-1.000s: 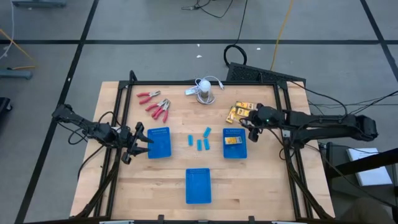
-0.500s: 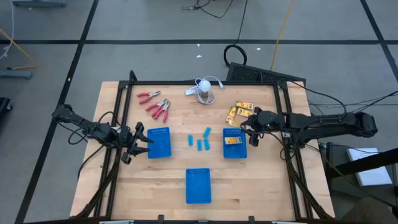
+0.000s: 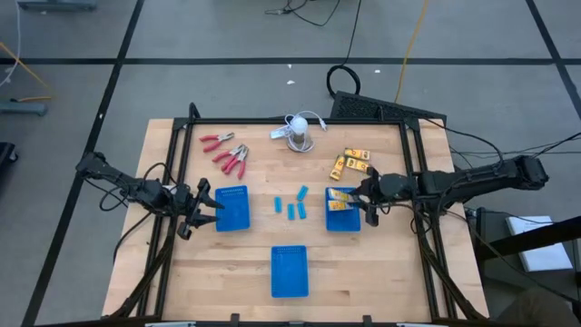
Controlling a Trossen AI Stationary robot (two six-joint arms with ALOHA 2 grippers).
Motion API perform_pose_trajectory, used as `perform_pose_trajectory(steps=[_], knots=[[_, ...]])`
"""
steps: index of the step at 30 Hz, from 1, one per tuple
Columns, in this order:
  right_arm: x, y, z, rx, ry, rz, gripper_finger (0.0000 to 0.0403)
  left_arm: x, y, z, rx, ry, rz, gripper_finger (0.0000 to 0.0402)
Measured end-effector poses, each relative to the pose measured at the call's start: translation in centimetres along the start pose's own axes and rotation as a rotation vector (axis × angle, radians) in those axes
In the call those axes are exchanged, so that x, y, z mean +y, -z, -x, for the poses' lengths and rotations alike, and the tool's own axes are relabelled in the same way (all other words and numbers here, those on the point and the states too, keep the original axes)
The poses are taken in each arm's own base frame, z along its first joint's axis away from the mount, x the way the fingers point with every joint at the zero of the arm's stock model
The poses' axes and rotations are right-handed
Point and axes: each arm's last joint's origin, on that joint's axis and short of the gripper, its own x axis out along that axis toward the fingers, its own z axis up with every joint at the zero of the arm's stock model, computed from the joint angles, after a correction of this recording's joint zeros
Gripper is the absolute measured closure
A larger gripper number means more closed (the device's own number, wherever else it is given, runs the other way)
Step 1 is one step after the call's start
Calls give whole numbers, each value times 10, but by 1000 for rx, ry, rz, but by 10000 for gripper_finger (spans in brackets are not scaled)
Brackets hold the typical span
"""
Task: Pick & Place School Supplies
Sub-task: Put the yellow crayon box into the top right blue bin
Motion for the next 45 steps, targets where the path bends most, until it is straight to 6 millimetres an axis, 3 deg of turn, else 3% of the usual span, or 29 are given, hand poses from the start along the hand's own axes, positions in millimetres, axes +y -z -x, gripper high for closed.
perform_pose_trajectory(steps=[8,16,21,45], knots=[[28,-20,3,-42,-32,51,261,0,0,0,0,0,0,229],[58,-65,10,131,69,191,261,0,0,0,0,-1,0,229],[65,-79,5,223,114,211,261,0,0,0,-1,-1,0,229],[60,-29,-20,356,124,113,261,0,0,0,0,0,0,229]])
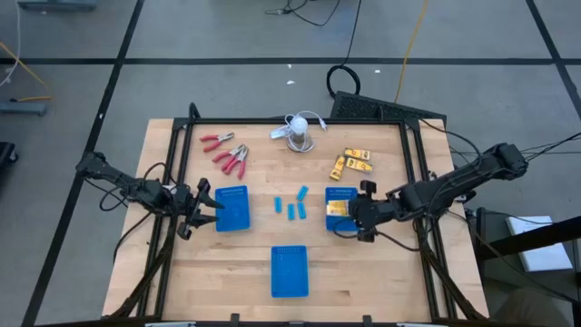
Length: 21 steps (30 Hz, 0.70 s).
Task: Pick & Place School Supplies
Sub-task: Put the yellow crayon box into the top right blue bin
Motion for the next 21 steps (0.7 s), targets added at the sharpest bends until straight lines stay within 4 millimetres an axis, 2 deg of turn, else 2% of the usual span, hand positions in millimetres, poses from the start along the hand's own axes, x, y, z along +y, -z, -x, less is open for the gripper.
perform_pose_trajectory(steps=[9,21], knots=[[0,20,-18,12,-35,-34,261,0,0,0,-1,0,0,229],[0,29,-25,5,-48,-53,261,0,0,0,0,0,0,229]])
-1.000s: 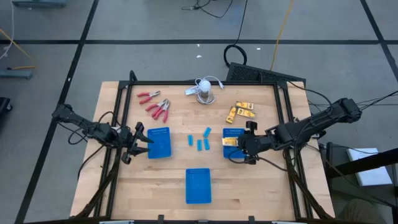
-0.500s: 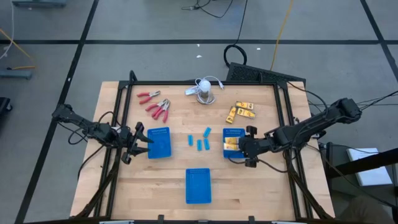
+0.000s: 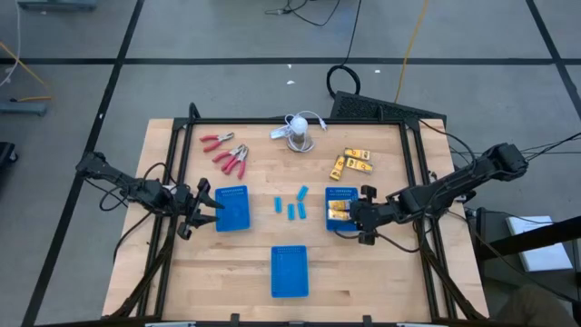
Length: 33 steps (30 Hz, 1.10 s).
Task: Pick & Place School Supplies
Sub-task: Put the yellow crayon box into the top right blue bin
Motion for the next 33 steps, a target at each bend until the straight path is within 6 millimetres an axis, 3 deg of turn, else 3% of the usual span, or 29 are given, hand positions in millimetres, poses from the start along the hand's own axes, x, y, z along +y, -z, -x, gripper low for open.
perform_pose_trajectory(steps=[5,33], knots=[[2,2,-4,-16,-80,-26,261,0,0,0,0,0,0,229],[2,4,-5,-10,-76,-23,261,0,0,0,0,0,0,229]])
